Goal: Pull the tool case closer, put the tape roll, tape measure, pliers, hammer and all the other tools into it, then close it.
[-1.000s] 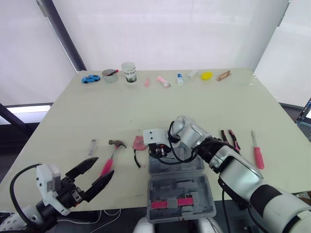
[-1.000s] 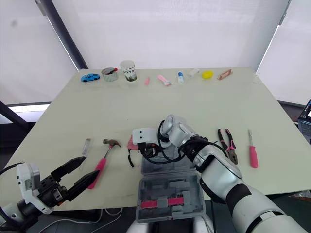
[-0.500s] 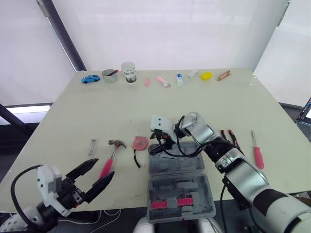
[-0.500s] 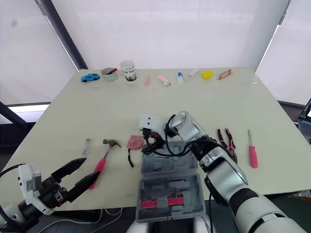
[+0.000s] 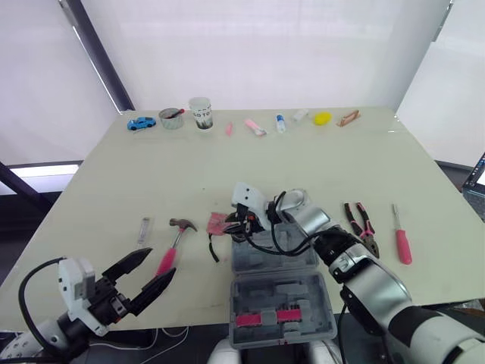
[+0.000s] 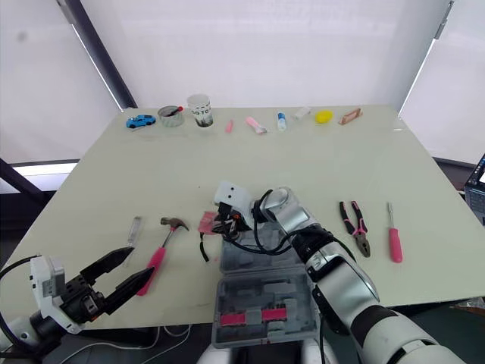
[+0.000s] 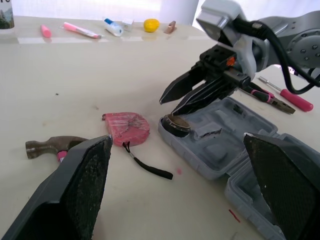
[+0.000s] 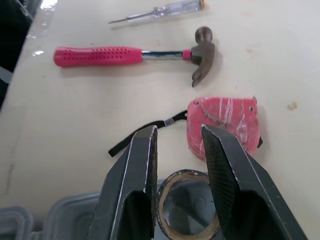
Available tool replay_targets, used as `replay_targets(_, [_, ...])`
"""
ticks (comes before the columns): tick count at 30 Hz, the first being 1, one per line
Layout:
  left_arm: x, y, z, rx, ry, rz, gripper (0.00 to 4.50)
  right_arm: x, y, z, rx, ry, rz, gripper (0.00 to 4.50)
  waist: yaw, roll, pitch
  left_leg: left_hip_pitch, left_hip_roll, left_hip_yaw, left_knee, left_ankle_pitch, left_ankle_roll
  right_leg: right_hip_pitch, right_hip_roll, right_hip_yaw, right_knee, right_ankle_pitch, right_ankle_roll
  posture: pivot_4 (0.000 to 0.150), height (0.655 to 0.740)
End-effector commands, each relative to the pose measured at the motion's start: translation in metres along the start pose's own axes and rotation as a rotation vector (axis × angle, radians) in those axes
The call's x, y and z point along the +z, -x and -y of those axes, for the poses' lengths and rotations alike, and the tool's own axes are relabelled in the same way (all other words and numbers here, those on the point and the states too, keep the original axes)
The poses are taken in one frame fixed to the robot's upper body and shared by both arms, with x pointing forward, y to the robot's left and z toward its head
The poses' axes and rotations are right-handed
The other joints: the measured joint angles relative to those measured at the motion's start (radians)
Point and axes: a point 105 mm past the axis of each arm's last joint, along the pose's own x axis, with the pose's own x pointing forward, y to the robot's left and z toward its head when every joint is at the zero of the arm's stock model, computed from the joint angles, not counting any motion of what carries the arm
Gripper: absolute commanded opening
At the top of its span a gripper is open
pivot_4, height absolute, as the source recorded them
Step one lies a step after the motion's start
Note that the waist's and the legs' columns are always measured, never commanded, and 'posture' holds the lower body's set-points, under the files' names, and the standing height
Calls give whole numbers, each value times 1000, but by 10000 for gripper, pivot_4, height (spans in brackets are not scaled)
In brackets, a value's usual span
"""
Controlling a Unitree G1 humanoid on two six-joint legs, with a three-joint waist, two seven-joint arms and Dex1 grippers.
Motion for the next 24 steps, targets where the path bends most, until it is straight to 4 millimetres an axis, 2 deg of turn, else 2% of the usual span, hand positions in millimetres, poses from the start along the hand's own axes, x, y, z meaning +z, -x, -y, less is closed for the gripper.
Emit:
replay_targets(1, [4,1,1,-13,-32,6,45000,-3,-2,4,-35,9,14,14534,0,0,0,0,0,0,0,0,0,0,0,0,0,0,0,1500,7400])
replay_targets(11, [3,4,1,-6,-34,0,45000,-44,1,8,-66,18,-123,14534,-1,0,0,1,0,0,0,0,0,0,0,1,0,0,0,1500,7400])
replay_targets(24, [0,4,2,4,-30,-2,45000,-52,8,12,-76,21,-165,14534,1,0,0,2,0,-1,0,0,0,1,-1,1,0,0,0,1500,7400])
